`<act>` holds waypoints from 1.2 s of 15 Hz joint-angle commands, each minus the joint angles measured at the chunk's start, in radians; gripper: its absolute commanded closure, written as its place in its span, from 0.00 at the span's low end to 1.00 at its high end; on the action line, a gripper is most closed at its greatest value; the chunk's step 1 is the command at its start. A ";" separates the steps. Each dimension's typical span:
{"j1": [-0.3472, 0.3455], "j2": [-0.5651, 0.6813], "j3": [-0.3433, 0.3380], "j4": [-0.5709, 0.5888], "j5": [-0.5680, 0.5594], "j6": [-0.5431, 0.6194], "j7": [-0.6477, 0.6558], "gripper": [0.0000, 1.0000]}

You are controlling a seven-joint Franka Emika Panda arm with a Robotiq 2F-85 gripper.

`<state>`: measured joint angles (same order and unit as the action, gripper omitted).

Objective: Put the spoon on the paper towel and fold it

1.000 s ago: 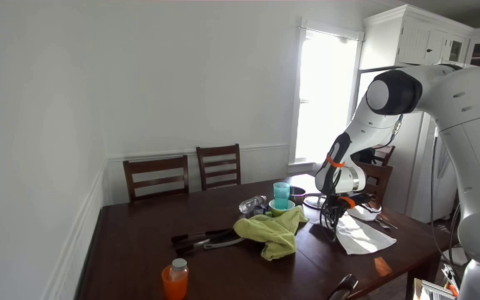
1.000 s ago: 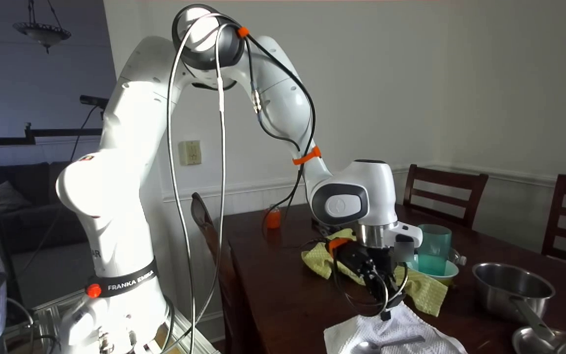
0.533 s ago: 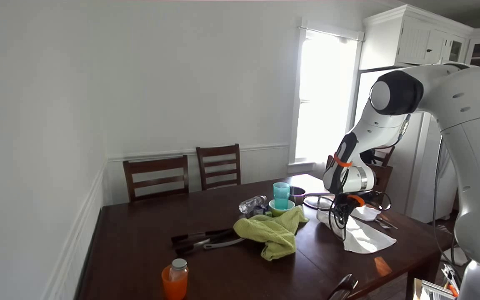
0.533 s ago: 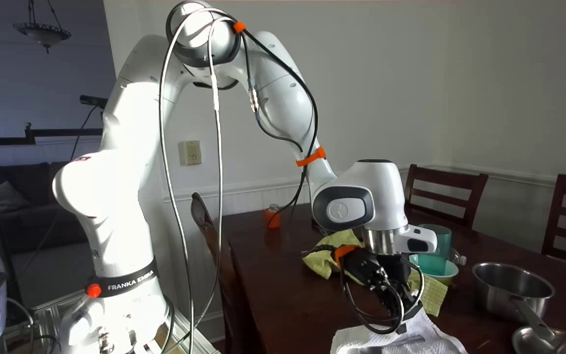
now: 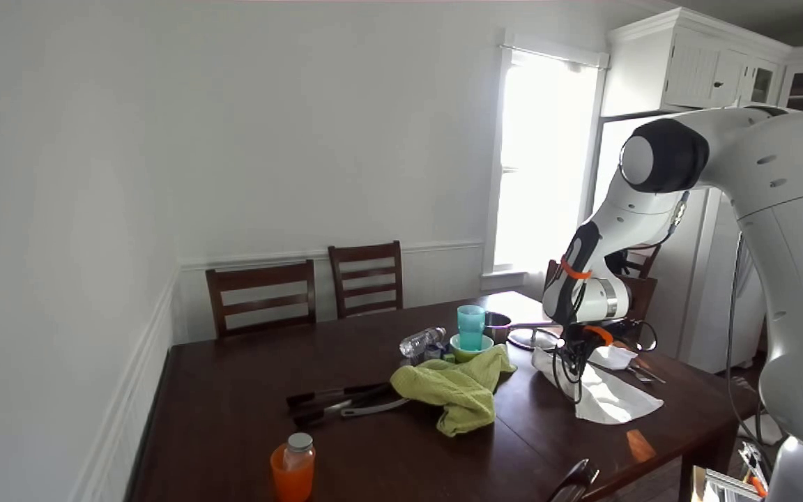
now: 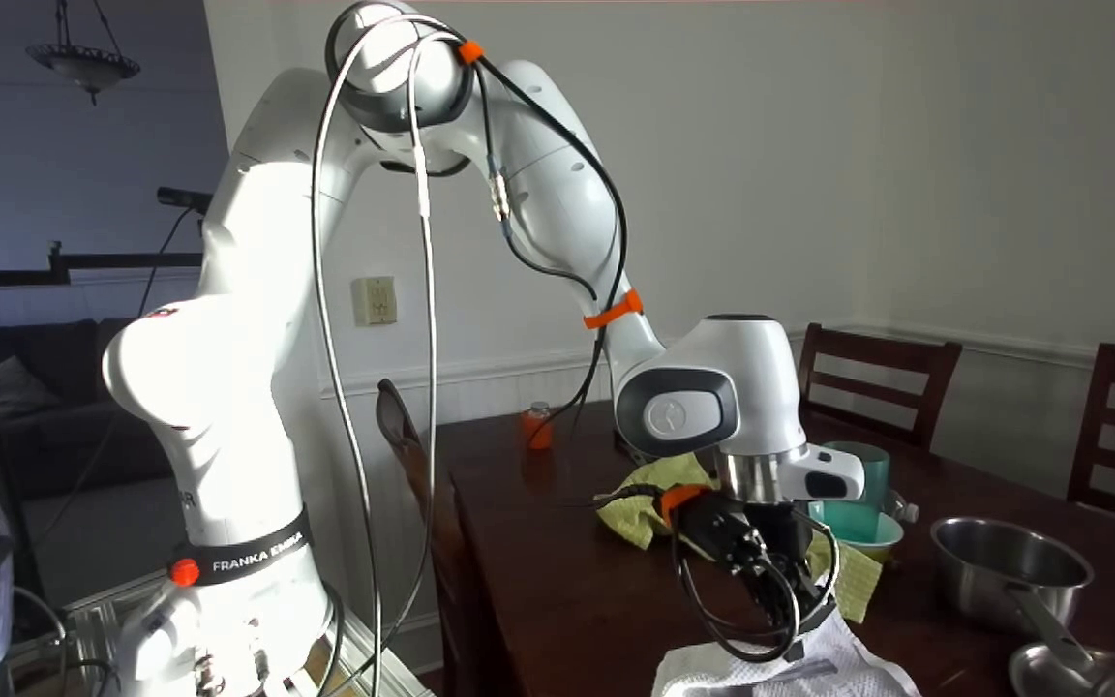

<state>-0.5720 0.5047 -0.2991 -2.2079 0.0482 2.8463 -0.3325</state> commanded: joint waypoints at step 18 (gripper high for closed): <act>-0.138 0.137 0.046 0.154 -0.044 -0.005 -0.033 0.99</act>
<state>-0.6881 0.5981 -0.2620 -2.0992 0.0435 2.8468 -0.3676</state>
